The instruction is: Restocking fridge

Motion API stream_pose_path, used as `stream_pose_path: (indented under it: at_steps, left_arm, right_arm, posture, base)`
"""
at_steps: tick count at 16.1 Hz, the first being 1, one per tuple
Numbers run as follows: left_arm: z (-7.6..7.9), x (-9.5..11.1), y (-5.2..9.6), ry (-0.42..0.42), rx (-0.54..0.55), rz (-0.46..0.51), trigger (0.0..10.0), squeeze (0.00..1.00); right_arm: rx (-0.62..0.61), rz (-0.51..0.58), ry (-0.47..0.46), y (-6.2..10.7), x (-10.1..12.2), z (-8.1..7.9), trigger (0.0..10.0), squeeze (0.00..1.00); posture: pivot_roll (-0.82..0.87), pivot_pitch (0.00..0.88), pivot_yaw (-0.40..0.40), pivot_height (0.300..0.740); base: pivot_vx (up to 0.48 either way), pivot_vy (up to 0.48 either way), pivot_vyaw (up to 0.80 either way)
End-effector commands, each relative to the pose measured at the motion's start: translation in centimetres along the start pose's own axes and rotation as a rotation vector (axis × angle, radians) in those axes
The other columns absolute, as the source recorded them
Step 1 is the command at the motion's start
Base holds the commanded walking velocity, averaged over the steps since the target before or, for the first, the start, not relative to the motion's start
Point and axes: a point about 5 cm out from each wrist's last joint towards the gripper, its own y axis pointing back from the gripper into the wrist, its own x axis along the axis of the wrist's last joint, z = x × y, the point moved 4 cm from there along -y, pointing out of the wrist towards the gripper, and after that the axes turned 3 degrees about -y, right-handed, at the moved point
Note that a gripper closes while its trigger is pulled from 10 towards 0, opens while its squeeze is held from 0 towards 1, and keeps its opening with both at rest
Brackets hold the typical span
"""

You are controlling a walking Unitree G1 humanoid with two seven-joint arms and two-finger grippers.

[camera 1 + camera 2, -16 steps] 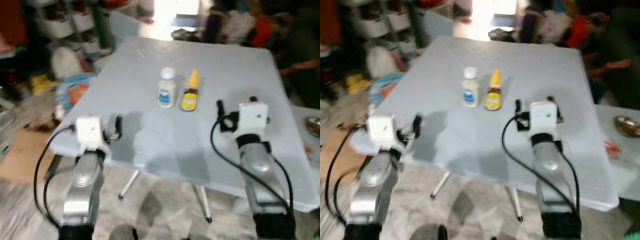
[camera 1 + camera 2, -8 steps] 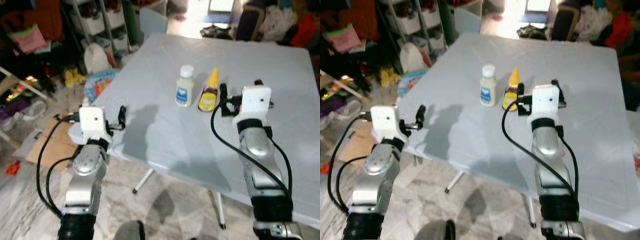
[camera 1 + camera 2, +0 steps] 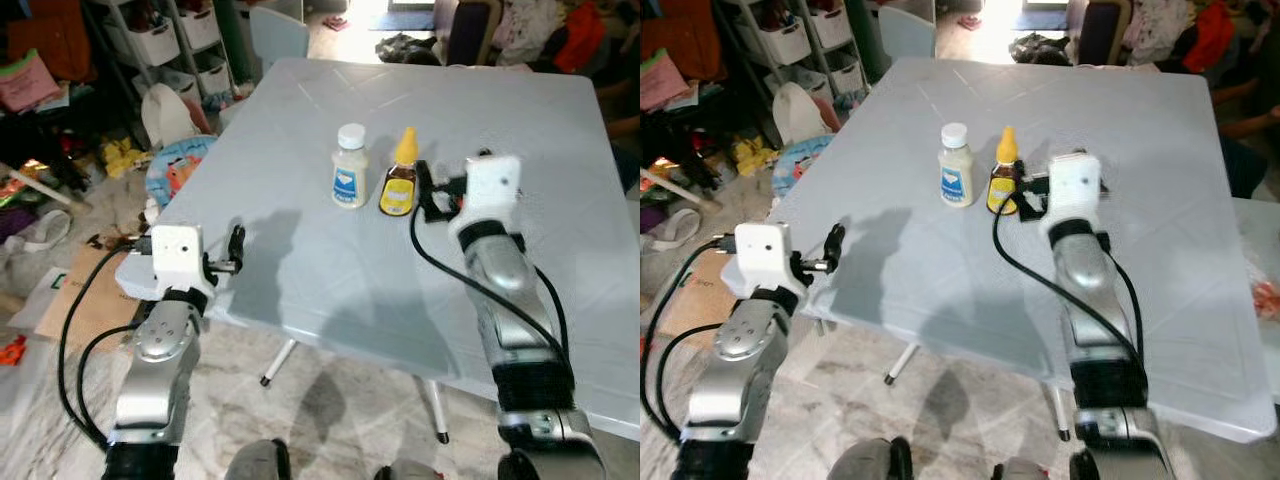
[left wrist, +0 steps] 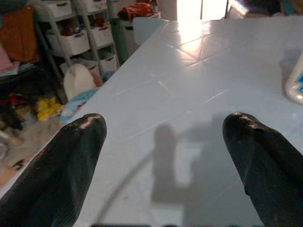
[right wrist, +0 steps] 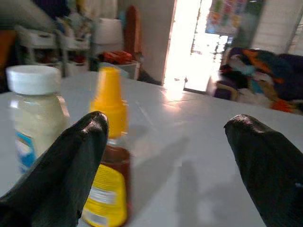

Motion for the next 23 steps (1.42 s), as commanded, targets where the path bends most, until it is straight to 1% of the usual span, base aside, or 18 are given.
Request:
stream_pose_path:
  at_steps: [1,4,5,7,11,14,16,17,20,21,22,23]
  left_arm:
    - [-0.7,0.3,0.2,-0.009,0.012,0.001,10.0,0.0]
    - [-1.1,0.4,0.3,-0.021,0.008,-0.007,10.0,0.0]
    - [-1.1,0.5,0.3,-0.023,0.006,-0.007,10.0,0.0]
    - [-1.0,0.6,0.2,-0.025,-0.002,-0.009,10.0,0.0]
    - [-1.0,0.9,0.3,-0.025,-0.008,-0.009,10.0,0.0]
    - [-1.2,1.6,0.4,-0.03,-0.009,0.005,10.0,0.0]
    - [-1.4,1.6,0.5,-0.036,-0.009,0.001,10.0,0.0]
    - [-1.5,1.5,0.7,-0.041,-0.016,-0.007,10.0,0.0]
    - [-1.3,1.5,0.8,-0.043,-0.024,-0.014,10.0,0.0]
    - [-1.4,1.5,0.8,-0.047,-0.027,-0.015,10.0,0.0]
    - [-1.6,1.5,0.7,-0.051,-0.024,-0.018,10.0,0.0]
    - [-1.9,1.6,0.7,-0.054,-0.016,-0.019,10.0,0.0]
  right_arm:
    - [0.037,0.001,-0.003,-0.4,0.0,-0.8,10.0,0.0]
    - [0.088,-0.008,-0.01,-0.8,-0.2,-1.8,10.0,0.0]
    - [0.102,-0.008,0.01,-0.9,-0.2,-1.9,10.0,0.0]
    - [0.108,0.002,0.087,-1.3,-0.1,-1.8,10.0,0.0]
    - [0.107,-0.006,0.089,-1.9,-0.2,-1.6,10.0,0.0]
    - [0.122,0.001,0.101,-2.7,-0.1,-2.0,10.0,0.0]
    - [0.129,0.002,0.112,-3.3,0.0,-2.0,10.0,0.0]
    - [0.123,0.006,0.122,-3.8,0.2,-1.8,10.0,0.0]
    - [0.126,0.008,0.133,-4.3,0.3,-1.7,10.0,0.0]
    - [0.134,0.018,0.142,-4.5,0.4,-1.8,5.9,0.0]
    - [0.162,0.032,0.138,-4.6,0.6,-2.1,0.0,0.0]
    - [0.163,0.038,0.153,-4.7,0.7,-2.1,0.0,0.0]
  posture:
    - [0.04,0.099,0.094,0.74]
    - [0.06,0.103,0.104,0.74]
    - [0.06,0.103,0.107,0.74]
    - [0.06,0.104,0.111,0.74]
    - [0.07,0.113,0.116,0.74]
    - [0.09,0.122,0.121,0.74]
    - [0.1,0.127,0.125,0.74]
    - [0.11,0.133,0.132,0.74]
    - [0.11,0.139,0.139,0.74]
    - [0.11,0.141,0.144,0.74]
    - [0.11,0.142,0.145,0.74]
    - [0.11,0.143,0.145,0.74]
  base:
    - [0.0,0.0,0.0]
    - [0.0,0.0,0.0]
    - [0.0,0.0,0.0]
    - [0.0,0.0,0.0]
    - [0.0,0.0,0.0]
    - [0.0,0.0,0.0]
    - [0.0,0.0,0.0]
    - [0.0,0.0,0.0]
    - [0.0,0.0,0.0]
    - [0.0,0.0,0.0]
    - [0.0,0.0,0.0]
    - [0.0,0.0,0.0]
